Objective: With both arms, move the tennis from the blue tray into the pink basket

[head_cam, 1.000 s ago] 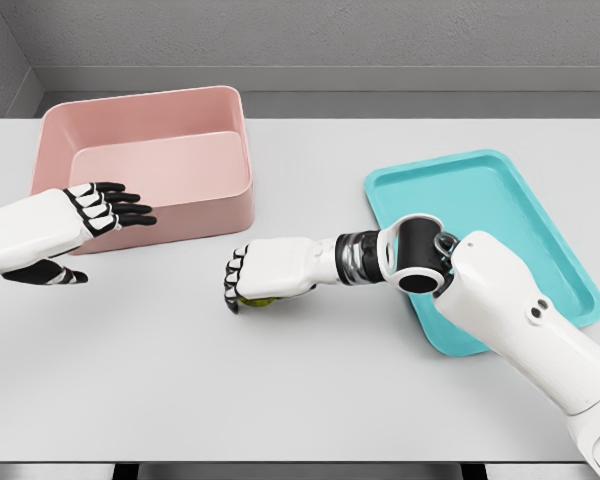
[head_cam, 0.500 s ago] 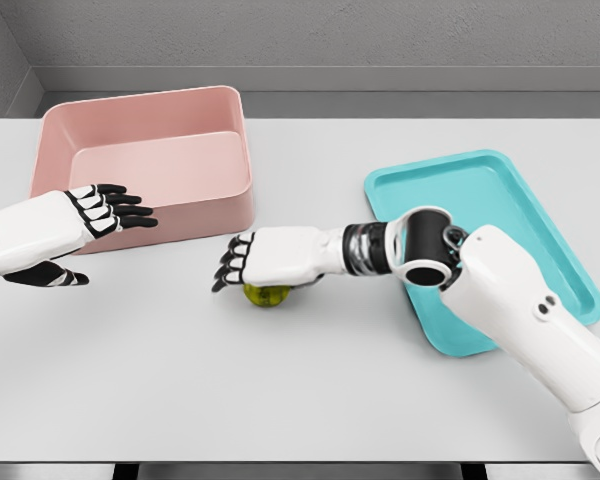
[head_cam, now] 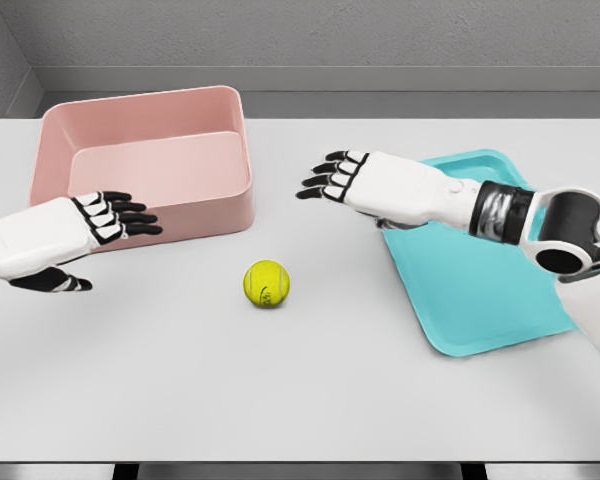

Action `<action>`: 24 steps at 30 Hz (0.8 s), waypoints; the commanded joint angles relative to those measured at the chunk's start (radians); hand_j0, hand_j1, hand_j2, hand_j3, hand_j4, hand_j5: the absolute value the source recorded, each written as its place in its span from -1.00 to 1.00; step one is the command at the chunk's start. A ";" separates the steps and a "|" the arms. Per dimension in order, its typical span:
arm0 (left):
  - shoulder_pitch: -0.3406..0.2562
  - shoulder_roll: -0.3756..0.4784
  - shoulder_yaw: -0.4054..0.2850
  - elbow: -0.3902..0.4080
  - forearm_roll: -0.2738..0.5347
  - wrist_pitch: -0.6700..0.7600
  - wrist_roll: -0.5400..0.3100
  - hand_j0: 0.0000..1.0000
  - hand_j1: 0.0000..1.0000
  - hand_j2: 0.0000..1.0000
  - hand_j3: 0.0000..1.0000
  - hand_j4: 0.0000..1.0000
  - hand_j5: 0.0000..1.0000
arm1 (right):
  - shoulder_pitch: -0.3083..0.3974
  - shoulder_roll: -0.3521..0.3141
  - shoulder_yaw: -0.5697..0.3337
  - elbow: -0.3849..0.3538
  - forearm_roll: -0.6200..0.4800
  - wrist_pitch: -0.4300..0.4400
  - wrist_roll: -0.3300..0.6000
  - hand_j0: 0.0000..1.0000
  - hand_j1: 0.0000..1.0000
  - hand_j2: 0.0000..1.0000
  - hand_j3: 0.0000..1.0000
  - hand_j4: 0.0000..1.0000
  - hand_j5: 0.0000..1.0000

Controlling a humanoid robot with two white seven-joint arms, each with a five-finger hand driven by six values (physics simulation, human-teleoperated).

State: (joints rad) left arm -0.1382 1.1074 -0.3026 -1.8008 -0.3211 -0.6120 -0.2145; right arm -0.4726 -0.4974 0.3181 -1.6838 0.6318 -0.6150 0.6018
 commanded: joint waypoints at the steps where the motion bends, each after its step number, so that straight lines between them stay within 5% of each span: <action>1: 0.000 -0.015 -0.006 0.000 -0.027 0.001 -0.002 1.00 1.00 1.00 1.00 1.00 1.00 | 0.008 -0.058 -0.215 -0.042 -0.115 0.004 -0.001 0.99 0.99 0.99 0.99 0.99 0.99; 3: -0.006 -0.035 -0.012 0.000 -0.065 0.001 -0.002 1.00 1.00 1.00 1.00 1.00 1.00 | 0.084 -0.112 -0.320 -0.054 -0.207 0.004 -0.001 1.00 1.00 1.00 1.00 1.00 1.00; 7: -0.035 -0.115 -0.013 0.000 -0.144 0.001 -0.029 1.00 1.00 1.00 1.00 1.00 1.00 | 0.299 -0.115 -0.528 -0.071 -0.297 0.004 -0.002 1.00 1.00 1.00 1.00 1.00 1.00; 10: -0.112 -0.167 -0.110 0.000 -0.156 0.001 -0.066 1.00 1.00 1.00 1.00 1.00 1.00 | 0.382 -0.092 -0.620 -0.066 -0.314 0.004 -0.002 1.00 1.00 1.00 1.00 1.00 1.00; 13: -0.135 -0.190 -0.130 0.000 -0.158 0.001 -0.068 1.00 1.00 1.00 1.00 1.00 1.00 | 0.397 -0.063 -0.620 -0.057 -0.314 0.004 0.004 1.00 1.00 1.00 1.00 1.00 1.00; 24: -0.327 -0.273 -0.378 0.001 -0.159 0.001 -0.068 1.00 1.00 1.00 1.00 1.00 1.00 | 0.413 -0.030 -0.619 -0.060 -0.316 0.004 0.004 1.00 1.00 1.00 1.00 1.00 1.00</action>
State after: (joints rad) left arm -0.4725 0.8517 -0.6383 -1.8001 -0.4851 -0.6120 -0.2825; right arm -0.0598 -0.5279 -0.2996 -1.7439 0.3235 -0.6139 0.6065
